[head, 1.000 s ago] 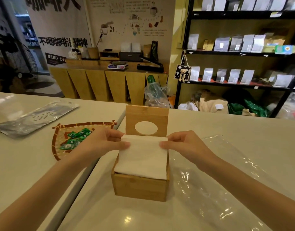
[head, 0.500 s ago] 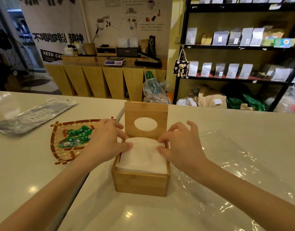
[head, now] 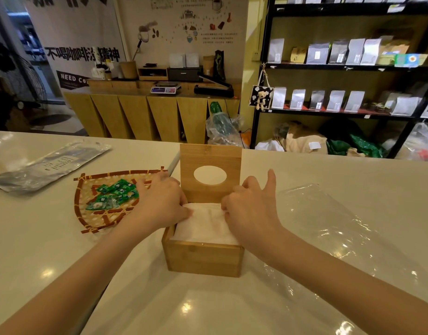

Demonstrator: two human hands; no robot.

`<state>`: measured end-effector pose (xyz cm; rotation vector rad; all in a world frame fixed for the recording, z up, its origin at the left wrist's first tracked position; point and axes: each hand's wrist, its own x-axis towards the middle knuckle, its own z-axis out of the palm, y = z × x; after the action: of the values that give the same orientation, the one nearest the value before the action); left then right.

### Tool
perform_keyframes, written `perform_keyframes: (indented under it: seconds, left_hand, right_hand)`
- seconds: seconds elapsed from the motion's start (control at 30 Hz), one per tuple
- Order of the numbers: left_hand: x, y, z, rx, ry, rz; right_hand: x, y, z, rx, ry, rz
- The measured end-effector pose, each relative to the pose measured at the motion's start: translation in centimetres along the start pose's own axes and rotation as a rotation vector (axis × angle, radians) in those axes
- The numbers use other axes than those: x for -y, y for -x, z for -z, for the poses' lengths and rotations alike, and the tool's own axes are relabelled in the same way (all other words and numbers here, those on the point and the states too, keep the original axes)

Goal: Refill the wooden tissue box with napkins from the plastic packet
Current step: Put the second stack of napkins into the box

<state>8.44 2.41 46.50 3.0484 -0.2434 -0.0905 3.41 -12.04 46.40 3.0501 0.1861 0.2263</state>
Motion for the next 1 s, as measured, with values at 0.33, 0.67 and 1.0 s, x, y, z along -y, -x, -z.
perform_keyframes:
  seconds: [0.33,0.67,1.0]
  left_hand:
    - [-1.0,0.9,-1.2,-0.218,-0.327,0.002]
    - [0.3,2.9,1.1,0.062,-0.182,-0.064]
    - [0.3,0.9,0.5,0.246,-0.330,-0.121]
  right_hand:
    - [0.6,-0.4,0.2,0.018,0.098,0.025]
    - [-1.0,0.4,1.7,0.162,-0.116,0.087]
    - [-0.7,-0.4,2.3,0.410,-0.022,0.088]
